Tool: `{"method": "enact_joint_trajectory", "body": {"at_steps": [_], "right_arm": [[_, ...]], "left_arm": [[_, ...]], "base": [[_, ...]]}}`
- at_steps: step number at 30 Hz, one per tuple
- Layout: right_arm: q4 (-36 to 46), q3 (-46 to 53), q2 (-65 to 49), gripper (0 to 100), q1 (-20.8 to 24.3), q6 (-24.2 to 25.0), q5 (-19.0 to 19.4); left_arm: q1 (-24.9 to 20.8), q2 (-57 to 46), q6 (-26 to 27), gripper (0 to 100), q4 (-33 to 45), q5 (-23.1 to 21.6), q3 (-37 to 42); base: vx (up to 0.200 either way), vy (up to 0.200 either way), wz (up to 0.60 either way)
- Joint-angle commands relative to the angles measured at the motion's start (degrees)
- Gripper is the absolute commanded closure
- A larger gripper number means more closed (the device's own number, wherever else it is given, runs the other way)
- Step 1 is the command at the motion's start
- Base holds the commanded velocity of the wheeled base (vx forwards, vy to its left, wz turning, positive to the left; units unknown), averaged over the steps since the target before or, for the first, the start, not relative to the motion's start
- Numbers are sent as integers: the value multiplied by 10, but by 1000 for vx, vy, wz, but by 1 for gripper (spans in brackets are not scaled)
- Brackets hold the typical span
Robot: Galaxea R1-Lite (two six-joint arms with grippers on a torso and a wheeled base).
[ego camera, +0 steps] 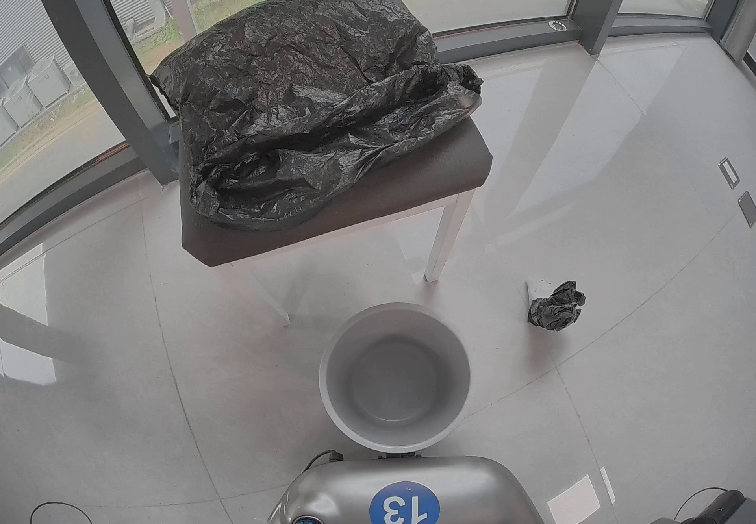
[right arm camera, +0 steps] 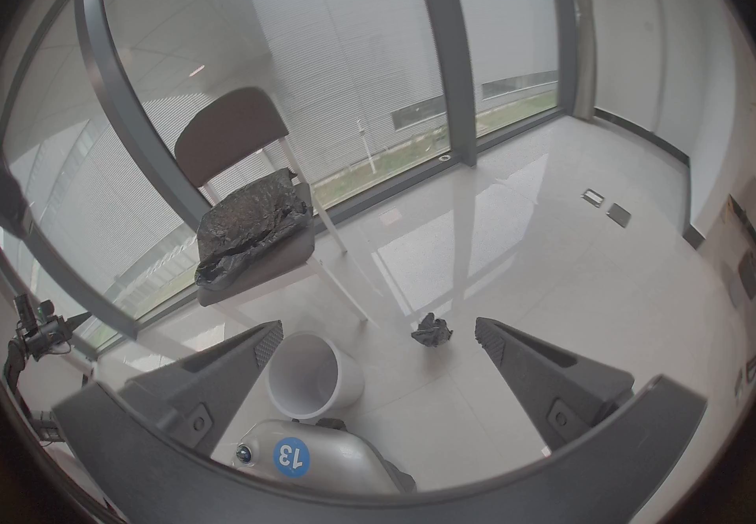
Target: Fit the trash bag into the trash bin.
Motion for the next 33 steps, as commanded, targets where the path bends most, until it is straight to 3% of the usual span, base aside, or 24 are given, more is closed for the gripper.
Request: {"method": "enact_joint_trajectory", "body": {"at_steps": [1, 4, 6, 9, 11, 12, 13, 14, 16, 24, 29, 33], "right_arm": [[9, -126, 190, 0, 61, -20, 24], [-3, -164, 237, 0, 65, -14, 24], [-21, -202, 289, 0, 69, -3, 21], [-29, -233, 336, 0, 69, -9, 19], [-30, -245, 350, 0, 69, -11, 19], [-29, -275, 377, 0, 69, -17, 19], [-24, -293, 392, 0, 68, -22, 19], [-25, -309, 406, 0, 68, -25, 18], [-27, -334, 426, 0, 68, -30, 19], [-17, -395, 471, 0, 68, -37, 21], [-5, -432, 491, 0, 71, -71, 34], [7, -472, 517, 0, 72, -105, 53]], "left_arm": [[-38, 143, -31, 0, -3, -8, -85], [-54, 186, -35, 0, -2, -13, -114], [-58, 250, -35, 0, 12, -16, -185], [-70, 315, -35, 0, 86, -30, -290], [-81, 321, -32, 0, 122, -49, -315], [-96, 326, -25, 0, 158, -113, -351], [-95, 333, -23, 0, 165, -150, -364], [-88, 345, -24, 0, 161, -178, -367], [-69, 369, -22, 0, 152, -190, -367], [-67, 433, -35, 0, 68, -199, -363], [-75, 456, -75, 0, 65, -200, -369], [-77, 484, -71, 0, 63, -193, -369]], "base": [[0, 0, 0], [0, 0, 0], [0, 0, 0], [0, 0, 0], [0, 0, 0], [0, 0, 0], [0, 0, 0], [0, 0, 0], [0, 0, 0], [0, 0, 0], [0, 0, 0], [0, 0, 0]]}}
